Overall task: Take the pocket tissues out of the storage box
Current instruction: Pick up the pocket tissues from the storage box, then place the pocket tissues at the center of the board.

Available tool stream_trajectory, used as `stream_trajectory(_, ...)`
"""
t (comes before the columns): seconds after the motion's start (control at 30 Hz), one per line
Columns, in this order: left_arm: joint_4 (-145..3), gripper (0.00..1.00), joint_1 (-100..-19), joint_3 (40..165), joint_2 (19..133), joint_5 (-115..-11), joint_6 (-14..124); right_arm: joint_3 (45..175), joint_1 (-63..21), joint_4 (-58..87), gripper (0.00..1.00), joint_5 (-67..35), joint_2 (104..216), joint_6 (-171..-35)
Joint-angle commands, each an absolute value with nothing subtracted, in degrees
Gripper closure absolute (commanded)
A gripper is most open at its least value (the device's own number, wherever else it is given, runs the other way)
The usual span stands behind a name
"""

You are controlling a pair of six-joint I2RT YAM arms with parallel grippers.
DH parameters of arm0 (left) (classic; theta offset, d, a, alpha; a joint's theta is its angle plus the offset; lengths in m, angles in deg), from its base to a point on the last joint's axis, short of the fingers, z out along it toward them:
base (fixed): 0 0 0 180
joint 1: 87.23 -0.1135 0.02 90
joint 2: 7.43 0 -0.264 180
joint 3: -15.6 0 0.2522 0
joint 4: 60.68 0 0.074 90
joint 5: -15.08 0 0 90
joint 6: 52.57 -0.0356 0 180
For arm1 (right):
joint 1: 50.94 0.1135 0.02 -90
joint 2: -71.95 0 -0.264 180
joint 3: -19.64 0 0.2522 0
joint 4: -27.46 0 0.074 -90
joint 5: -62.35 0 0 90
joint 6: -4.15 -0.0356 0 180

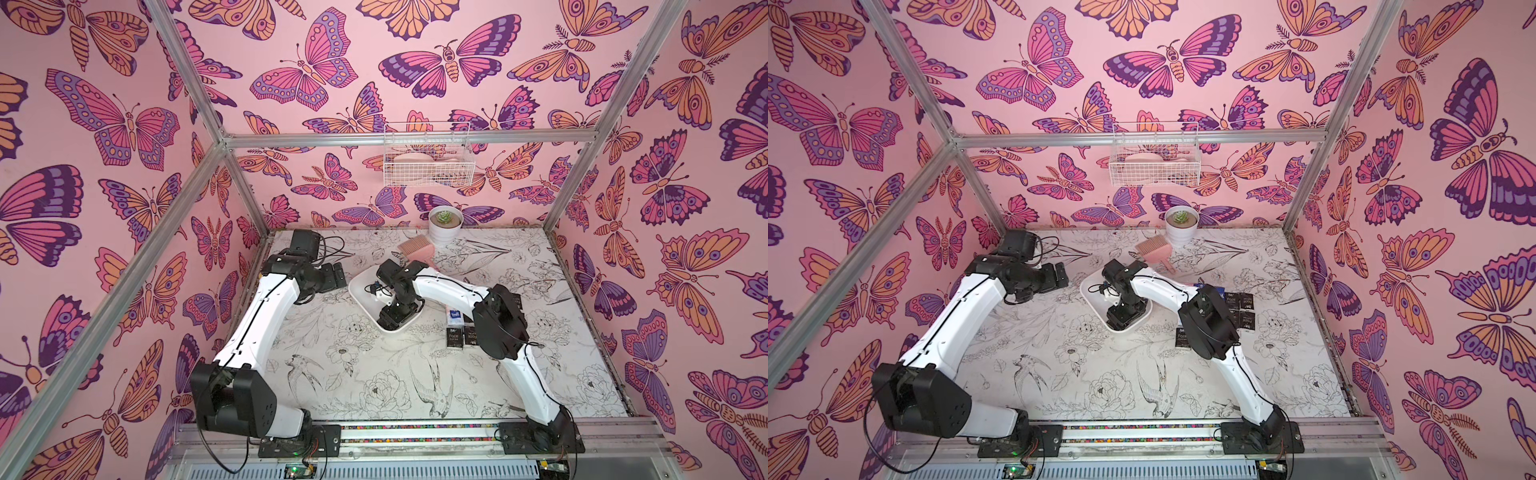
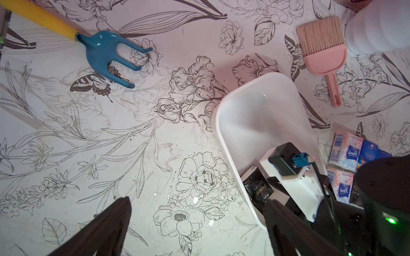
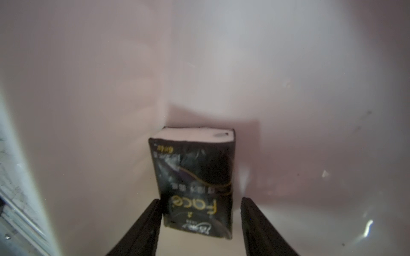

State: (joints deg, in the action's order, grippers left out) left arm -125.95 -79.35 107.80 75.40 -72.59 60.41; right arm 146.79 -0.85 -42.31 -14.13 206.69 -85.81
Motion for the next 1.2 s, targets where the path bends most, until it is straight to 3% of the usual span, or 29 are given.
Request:
stream_trajectory(0.0,-127.6,0.0,-79.7,107.2,74.4,-72.6,59.7,150.0,0.0,-44.9,0.41,-18.7,210.2,-87.6)
stream_trajectory(0.2,-127.8,0.0,-79.7,107.5,74.2,-72.7,59.4,151.2,-0.6,-42.3,0.64,-24.0,212.4,-92.4)
stream_trajectory(0.4,-127.8,0.0,-79.9,107.2,73.9,-72.7,59.3,149.0,-1.6,-36.2,0.75,-23.0,208.6,-96.5)
stream_trajectory(0.8,-127.8,0.0,-80.1,107.3,72.9,-72.6,59.2,142.9,-3.2,-31.4,0.78,-22.3,193.1,-99.5)
stream_trajectory(0.9,-127.8,0.0,-80.2,107.5,72.9,-72.2,59.1,135.1,-5.2,-30.9,0.78,-23.7,186.3,-100.7)
stream_trajectory(1.17,-127.1,0.0,-80.0,108.8,73.6,-70.6,59.6,99.2,-18.3,-27.1,0.75,-25.7,158.4,-106.7)
